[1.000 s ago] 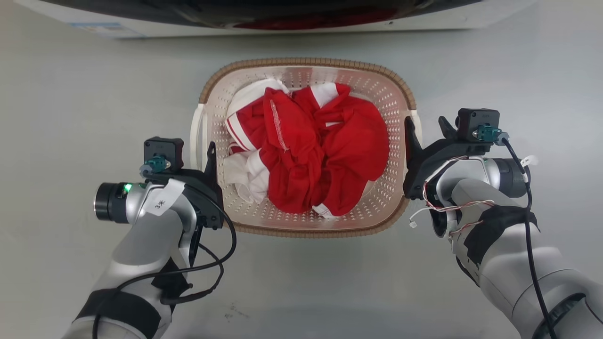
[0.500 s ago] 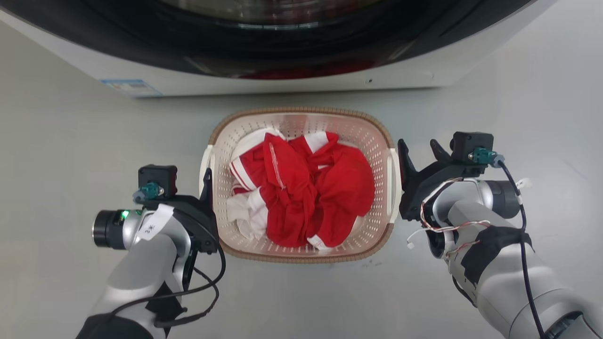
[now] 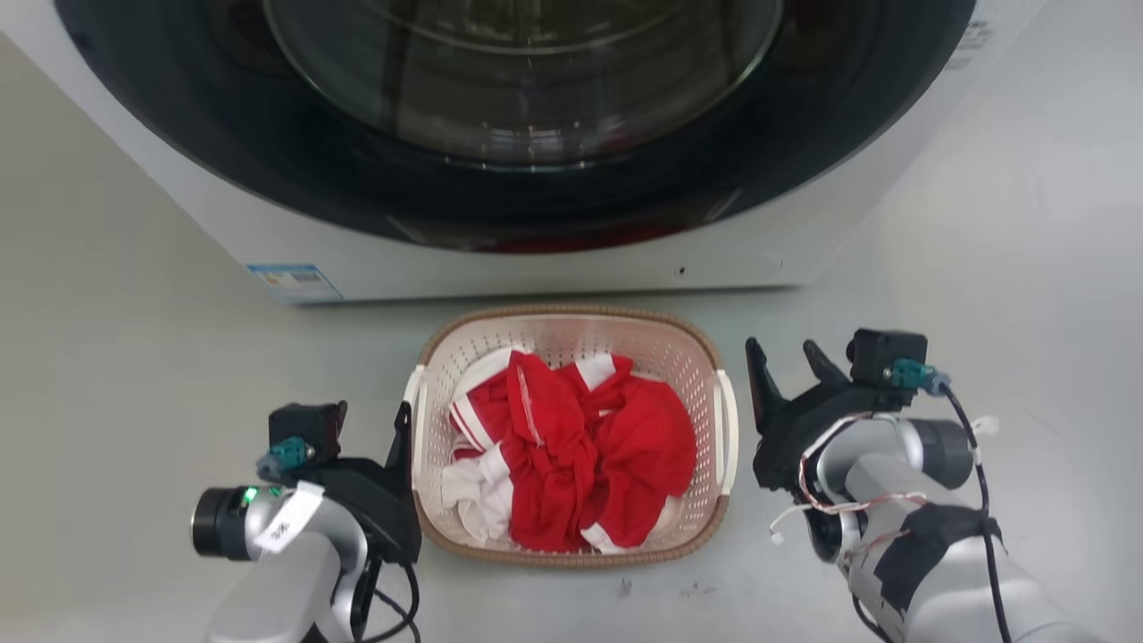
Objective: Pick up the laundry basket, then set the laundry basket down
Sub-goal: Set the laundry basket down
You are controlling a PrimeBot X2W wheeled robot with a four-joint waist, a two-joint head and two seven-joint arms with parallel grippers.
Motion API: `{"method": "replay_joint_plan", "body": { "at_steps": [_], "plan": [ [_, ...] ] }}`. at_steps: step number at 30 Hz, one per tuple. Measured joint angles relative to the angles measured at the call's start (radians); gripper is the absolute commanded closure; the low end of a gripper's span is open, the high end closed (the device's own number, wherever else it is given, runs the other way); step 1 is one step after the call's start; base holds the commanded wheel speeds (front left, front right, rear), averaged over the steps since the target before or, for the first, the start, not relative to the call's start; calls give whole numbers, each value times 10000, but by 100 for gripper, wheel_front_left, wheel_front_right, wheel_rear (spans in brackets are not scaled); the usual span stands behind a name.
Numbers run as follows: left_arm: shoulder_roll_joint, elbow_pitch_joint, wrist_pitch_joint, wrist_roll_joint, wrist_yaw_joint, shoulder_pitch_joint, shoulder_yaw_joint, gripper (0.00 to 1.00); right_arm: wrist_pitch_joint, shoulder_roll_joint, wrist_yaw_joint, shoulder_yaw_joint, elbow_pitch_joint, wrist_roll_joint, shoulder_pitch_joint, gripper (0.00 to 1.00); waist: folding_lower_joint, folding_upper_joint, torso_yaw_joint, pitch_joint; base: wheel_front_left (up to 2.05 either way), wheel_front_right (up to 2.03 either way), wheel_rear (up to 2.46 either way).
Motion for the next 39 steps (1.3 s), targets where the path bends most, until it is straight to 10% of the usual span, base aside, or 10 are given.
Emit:
{"method": "replay_joint_plan", "body": {
  "at_steps": [39],
  "plan": [
    [917,-6805,0,1634,945,6540,2169,0,-2,-711,-435,-3879,-6525,-4197,6888,0,1,1,-144,-4054,0,0,0]
  ]
}}
